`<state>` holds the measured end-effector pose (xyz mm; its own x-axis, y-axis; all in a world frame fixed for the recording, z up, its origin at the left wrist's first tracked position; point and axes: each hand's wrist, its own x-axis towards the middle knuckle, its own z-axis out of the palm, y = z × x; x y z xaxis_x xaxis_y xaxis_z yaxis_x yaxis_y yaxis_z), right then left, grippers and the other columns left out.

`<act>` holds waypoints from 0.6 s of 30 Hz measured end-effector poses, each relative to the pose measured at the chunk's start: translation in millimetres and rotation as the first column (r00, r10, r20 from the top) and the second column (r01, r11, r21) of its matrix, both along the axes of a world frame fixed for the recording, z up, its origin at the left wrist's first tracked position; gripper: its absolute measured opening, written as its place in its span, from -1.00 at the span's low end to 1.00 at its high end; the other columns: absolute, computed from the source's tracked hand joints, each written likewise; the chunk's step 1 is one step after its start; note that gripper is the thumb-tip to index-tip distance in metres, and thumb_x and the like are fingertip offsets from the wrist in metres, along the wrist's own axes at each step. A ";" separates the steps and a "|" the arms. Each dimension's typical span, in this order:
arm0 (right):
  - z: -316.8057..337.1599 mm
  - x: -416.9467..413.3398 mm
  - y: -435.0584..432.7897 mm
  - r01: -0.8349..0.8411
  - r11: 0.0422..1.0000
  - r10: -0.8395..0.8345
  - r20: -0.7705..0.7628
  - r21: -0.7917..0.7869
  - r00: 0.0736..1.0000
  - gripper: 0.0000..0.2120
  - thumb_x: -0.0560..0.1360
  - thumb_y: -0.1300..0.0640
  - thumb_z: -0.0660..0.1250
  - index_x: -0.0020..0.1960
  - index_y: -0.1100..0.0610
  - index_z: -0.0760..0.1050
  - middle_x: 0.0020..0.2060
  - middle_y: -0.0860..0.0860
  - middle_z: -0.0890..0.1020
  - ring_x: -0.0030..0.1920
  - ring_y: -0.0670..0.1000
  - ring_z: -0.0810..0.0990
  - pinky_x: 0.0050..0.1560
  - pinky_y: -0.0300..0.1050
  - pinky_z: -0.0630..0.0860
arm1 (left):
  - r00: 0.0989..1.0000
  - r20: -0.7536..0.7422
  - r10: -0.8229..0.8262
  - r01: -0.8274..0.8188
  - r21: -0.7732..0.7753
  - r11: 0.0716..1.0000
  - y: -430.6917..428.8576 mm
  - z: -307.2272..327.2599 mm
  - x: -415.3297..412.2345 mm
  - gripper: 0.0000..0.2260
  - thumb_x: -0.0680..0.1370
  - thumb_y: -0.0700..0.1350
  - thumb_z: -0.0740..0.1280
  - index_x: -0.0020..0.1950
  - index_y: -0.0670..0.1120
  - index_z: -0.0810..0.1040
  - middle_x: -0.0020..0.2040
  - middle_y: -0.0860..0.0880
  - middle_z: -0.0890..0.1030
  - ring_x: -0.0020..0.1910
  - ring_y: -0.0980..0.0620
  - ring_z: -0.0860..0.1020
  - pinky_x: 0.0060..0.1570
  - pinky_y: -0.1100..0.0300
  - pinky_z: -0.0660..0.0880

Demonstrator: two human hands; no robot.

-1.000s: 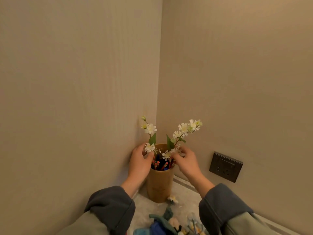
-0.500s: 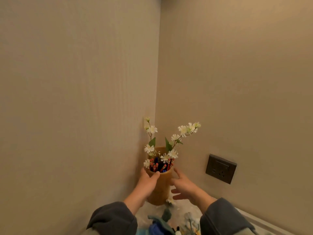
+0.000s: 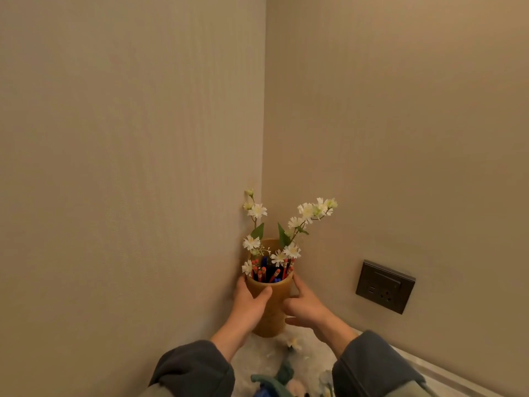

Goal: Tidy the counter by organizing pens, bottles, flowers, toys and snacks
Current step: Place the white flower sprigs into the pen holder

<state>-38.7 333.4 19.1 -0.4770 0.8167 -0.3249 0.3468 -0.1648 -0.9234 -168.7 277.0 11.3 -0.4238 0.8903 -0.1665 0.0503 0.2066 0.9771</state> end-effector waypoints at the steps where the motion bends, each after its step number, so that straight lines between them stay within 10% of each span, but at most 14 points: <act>1: 0.1 -1.1 1.4 0.005 1.000 -0.005 0.000 0.006 1.000 -0.23 0.48 0.37 0.26 0.49 -0.21 0.09 0.16 -0.05 0.44 0.18 0.05 0.47 -0.30 -0.24 0.59 | 1.000 -0.023 0.001 -0.001 -0.003 1.000 0.8 -0.4 -0.2 -0.32 0.54 -0.08 0.36 0.55 -0.02 0.06 0.50 -0.07 0.23 0.46 -0.11 0.25 0.40 -0.13 0.29; 18: 7.8 -2.2 -17.6 -0.017 0.999 0.020 -0.091 0.034 0.996 -0.33 0.49 0.40 0.30 0.45 -0.02 0.13 0.22 0.03 0.40 0.22 0.01 0.37 0.29 0.05 0.37 | 0.992 -0.097 -0.084 0.076 -0.090 0.993 -9.2 4.7 -5.6 -0.24 0.47 -0.23 0.39 0.55 -0.01 0.04 0.47 -0.07 0.29 0.41 -0.11 0.32 0.36 -0.08 0.33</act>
<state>-40.9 315.8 26.9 -0.5186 0.8169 -0.2523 0.2639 -0.1278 -0.9561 -174.3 267.8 16.0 -0.3701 0.9062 -0.2042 0.1673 0.2813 0.9449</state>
